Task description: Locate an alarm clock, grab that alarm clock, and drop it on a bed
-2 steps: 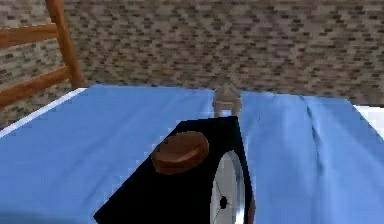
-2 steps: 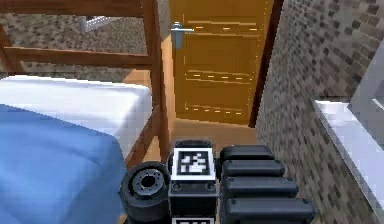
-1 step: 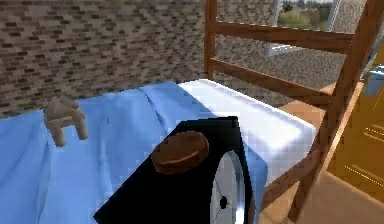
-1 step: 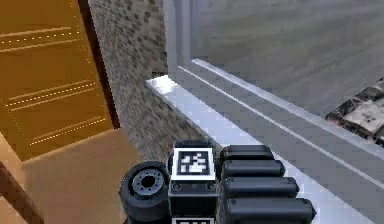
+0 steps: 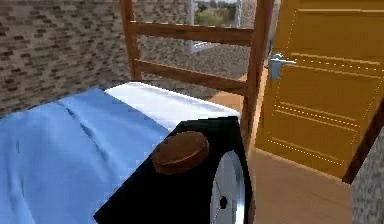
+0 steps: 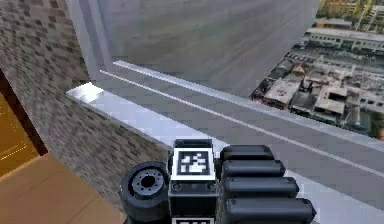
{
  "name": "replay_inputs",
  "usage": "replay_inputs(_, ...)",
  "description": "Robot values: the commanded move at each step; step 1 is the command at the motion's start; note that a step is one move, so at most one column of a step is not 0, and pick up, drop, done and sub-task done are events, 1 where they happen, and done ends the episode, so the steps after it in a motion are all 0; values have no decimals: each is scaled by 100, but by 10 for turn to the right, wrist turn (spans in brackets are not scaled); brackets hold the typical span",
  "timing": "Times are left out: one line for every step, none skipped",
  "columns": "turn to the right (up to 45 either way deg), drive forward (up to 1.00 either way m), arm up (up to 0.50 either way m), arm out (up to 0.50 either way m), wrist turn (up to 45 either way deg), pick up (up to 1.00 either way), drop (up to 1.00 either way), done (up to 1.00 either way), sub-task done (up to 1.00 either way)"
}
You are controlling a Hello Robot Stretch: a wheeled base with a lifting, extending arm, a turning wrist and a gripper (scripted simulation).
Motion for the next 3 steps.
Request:
replay_inputs(30, 0, 0, 0, 0, 0, 0, 0, 0)
replay_inputs(-450, 0, 0, 0, 0, 0, 0, 0, 0)
replay_inputs(-450, 0, 0, 0, 0, 0, 0, 0, 0)
